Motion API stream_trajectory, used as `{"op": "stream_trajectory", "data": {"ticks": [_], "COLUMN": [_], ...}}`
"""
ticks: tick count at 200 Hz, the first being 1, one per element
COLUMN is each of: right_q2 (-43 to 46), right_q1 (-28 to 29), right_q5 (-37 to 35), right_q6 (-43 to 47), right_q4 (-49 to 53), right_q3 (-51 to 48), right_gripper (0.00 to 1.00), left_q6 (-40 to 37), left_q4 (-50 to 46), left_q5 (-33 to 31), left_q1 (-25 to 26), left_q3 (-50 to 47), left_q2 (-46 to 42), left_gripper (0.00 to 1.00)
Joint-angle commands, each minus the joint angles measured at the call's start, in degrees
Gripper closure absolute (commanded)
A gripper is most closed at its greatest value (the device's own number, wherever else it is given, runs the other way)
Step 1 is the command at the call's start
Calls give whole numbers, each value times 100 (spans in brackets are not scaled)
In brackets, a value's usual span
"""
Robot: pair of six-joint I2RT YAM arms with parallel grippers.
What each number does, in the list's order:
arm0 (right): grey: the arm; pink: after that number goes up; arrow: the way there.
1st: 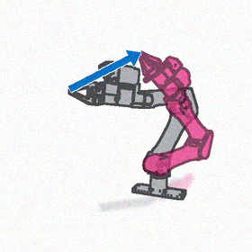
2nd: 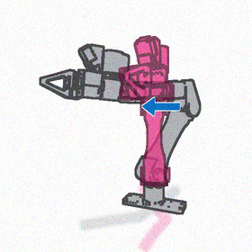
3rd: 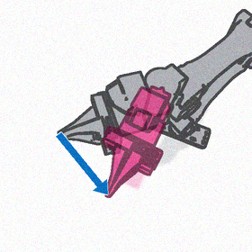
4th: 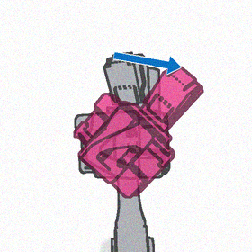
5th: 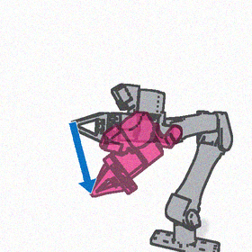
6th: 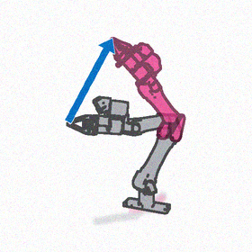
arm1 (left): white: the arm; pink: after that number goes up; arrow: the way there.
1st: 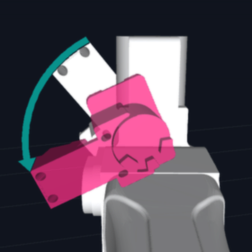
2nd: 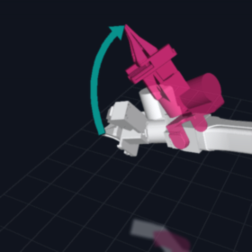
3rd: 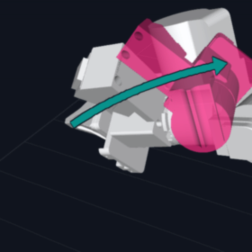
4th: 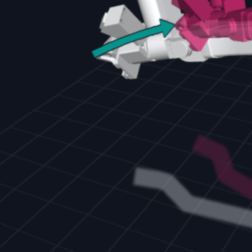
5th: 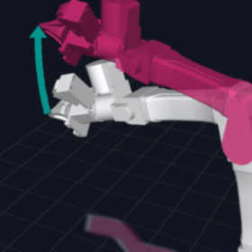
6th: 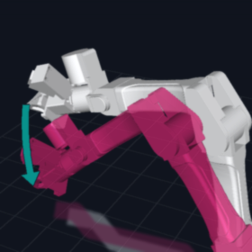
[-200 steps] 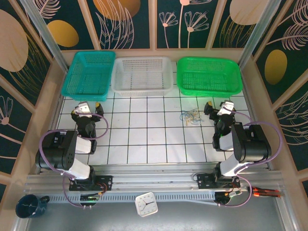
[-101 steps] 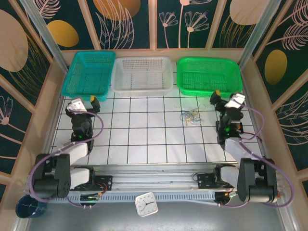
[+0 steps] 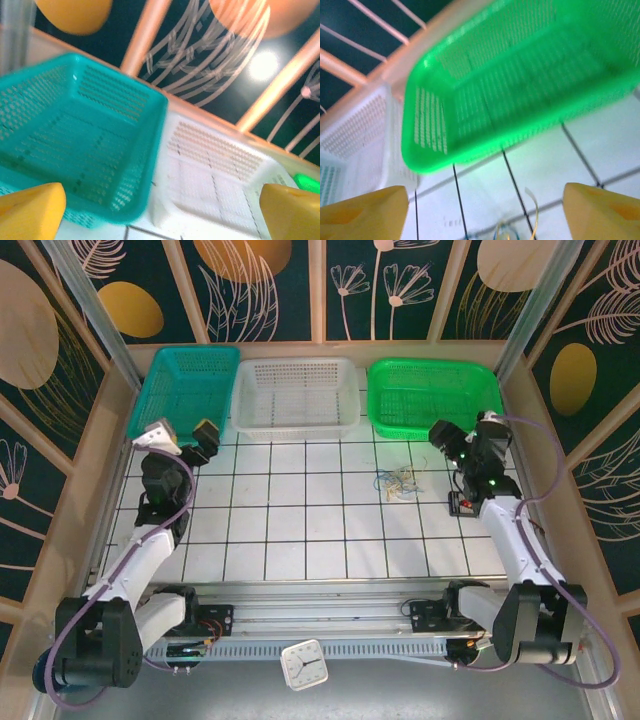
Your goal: Untangle the cables
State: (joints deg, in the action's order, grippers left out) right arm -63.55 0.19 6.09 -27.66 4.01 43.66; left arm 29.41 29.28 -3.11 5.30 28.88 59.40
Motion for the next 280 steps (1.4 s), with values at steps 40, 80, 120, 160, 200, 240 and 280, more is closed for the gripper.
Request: {"op": "stream_trajectory", "data": {"ticks": [40,80,120,160,200,240,280], "right_q2": [-587,-1142,-1368,-1645,-2012,-2419,-2065], "right_q1": [980,1555,1822,1845,1844,1841,2046], "right_q5": [-15,-329,-617,-679,-817,-797,-727], "right_q6": [-973,-1245,-1403,-1491,-1471,-1372,-1264], "right_q4": [549,531,557,438,349,325,273], "right_q3": [-33,113,161,260,509,726,629], "right_gripper": [33,38,39,45,52,80,100], "left_q6": [602,593,593,592,636,665,581], "left_q4": [-714,-602,-580,-532,-453,-397,-429], "left_q5": [133,-106,-90,-3,31,45,-8], "left_q1": [1326,2055,2413,2612,2708,2734,2740], "left_q3": [150,308,607,776,751,680,608], "left_q2": [241,625,904,1019,1013,995,926], "left_gripper": [1,1,1,1,1,1,1]}}
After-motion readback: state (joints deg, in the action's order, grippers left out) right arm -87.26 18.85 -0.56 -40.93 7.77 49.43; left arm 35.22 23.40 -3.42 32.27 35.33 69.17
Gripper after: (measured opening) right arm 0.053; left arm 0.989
